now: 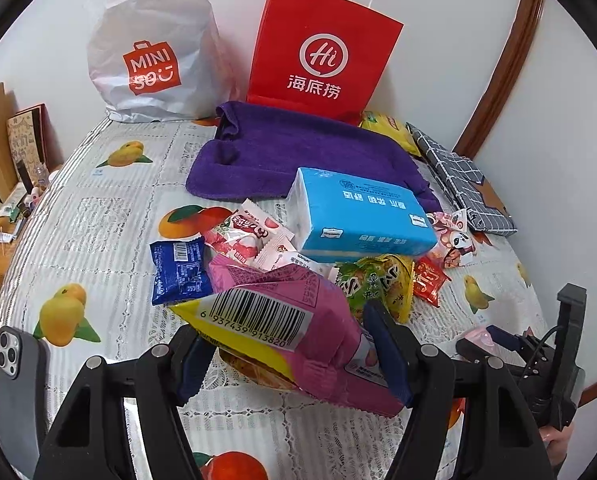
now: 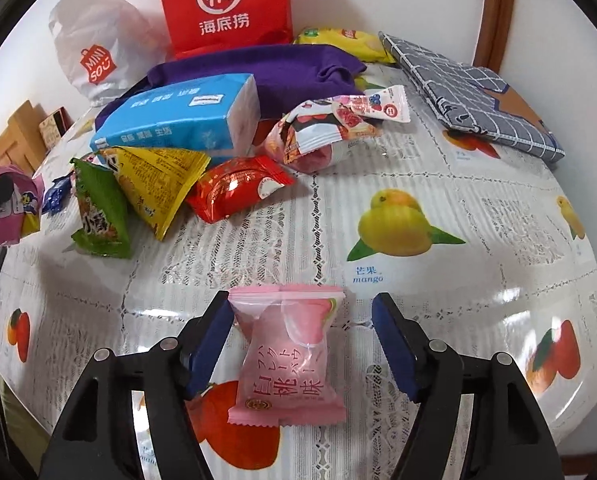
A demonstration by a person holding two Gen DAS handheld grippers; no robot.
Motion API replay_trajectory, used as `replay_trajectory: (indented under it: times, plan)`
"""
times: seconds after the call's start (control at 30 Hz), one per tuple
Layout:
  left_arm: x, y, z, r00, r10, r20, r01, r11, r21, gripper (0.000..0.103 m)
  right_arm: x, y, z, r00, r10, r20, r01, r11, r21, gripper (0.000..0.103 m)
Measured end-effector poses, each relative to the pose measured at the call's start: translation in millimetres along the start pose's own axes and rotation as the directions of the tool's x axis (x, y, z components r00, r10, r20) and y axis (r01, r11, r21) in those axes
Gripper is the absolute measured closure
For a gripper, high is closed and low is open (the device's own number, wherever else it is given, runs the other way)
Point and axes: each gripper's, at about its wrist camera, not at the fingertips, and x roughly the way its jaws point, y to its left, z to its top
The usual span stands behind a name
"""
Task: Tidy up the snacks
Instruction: 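Lift the pink candy with the right tool while the left tool lifts the chip bag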
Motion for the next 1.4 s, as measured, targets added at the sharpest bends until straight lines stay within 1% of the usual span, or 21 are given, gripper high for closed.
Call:
replay_trajectory:
  times: [0.13,0.3,0.37,0.4,0.63,0.73,0.9,1.07,1.17,1.27,1.4]
  plan:
    - [2,-1,1,1.0,0.008,-0.005,-0.008,1.0,0.003,0.034,-1,4,-6,1.0,-0.014,-0.004,0.014,0.999,-0.035,0.032]
    - [4,-1,1,1.0,0.005,-0.005,-0.005,1.0,0.003,0.034,-6,0,-16,1.0,-0.016,-0.008,0.016,0.999,-0.03,0.033]
    - [5,-3,1,1.0,-0.001,-0.002,0.001,1.0,0.005,0.034,-7,-1,-18,1.0,-0.013,0.009,0.013,1.0,-0.022,0.047]
    - [5,-4,1,1.0,-0.005,0.0,0.005,1.0,0.007,0.034,-8,-2,-17,1.0,-0.017,0.021,0.017,1.0,-0.017,0.062]
    - [-2,-17,12,0.999,-0.022,0.039,0.021,0.999,0.049,0.034,-18,0,0,0.998,-0.007,0.07,0.008,1.0,-0.009,0.063]
    - [-4,-24,23,0.998,-0.028,0.059,0.024,0.997,0.068,0.034,-27,2,17,0.994,0.025,0.102,-0.025,1.0,-0.001,0.063]
    - [1,-38,48,0.996,-0.04,0.08,0.032,0.994,0.102,0.034,-39,7,52,0.982,0.034,0.187,-0.035,0.999,0.001,0.063]
    - [10,-51,79,0.995,-0.037,0.093,0.024,0.991,0.129,0.034,-44,17,103,0.965,0.036,0.259,-0.036,0.999,-0.002,0.063]
    - [14,-57,99,0.993,-0.014,0.115,-0.003,0.99,0.143,0.034,-47,25,139,0.95,0.043,0.308,-0.042,0.999,-0.01,0.063]
    - [20,-60,121,0.991,0.009,0.13,-0.029,0.987,0.155,0.034,-44,31,174,0.946,0.046,0.321,-0.04,0.999,-0.025,0.063]
    - [31,-60,152,0.989,0.032,0.145,-0.054,0.988,0.147,0.034,-37,40,215,0.941,0.026,0.338,-0.011,0.999,-0.048,0.063]
